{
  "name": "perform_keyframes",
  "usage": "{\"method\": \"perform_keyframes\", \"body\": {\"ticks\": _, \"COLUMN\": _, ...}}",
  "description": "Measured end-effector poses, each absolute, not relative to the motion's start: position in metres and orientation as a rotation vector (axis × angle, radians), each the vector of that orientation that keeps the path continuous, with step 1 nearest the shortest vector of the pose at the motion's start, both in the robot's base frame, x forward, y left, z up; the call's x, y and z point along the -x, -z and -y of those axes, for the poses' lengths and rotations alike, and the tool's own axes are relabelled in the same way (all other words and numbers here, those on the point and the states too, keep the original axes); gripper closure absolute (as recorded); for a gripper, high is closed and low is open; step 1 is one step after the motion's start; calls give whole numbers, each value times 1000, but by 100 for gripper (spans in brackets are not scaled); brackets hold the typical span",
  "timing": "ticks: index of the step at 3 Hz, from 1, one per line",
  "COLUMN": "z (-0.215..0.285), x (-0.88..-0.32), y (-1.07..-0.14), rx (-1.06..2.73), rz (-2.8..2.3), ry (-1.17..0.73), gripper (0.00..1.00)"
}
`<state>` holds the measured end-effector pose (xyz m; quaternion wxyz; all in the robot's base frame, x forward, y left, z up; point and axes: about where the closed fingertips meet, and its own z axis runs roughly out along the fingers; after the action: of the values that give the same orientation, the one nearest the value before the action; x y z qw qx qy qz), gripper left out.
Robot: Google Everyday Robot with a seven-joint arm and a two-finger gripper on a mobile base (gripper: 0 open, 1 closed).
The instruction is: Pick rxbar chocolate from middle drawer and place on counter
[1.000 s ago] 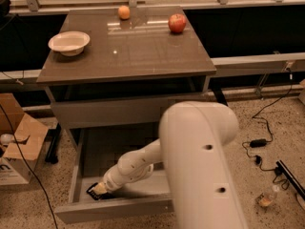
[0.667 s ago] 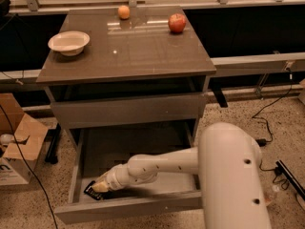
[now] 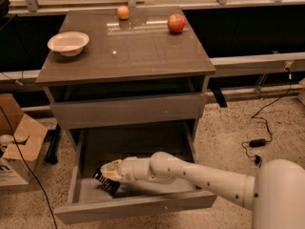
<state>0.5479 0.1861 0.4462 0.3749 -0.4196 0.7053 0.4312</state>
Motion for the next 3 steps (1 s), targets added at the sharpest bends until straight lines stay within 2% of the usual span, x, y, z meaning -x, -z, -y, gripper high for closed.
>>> {"method": "perform_keyframes", "body": {"ticks": 3, "z": -90, "x": -571, "y": -565, "rx": 1072, "rz": -1688, "ry": -921, "gripper": 100}}
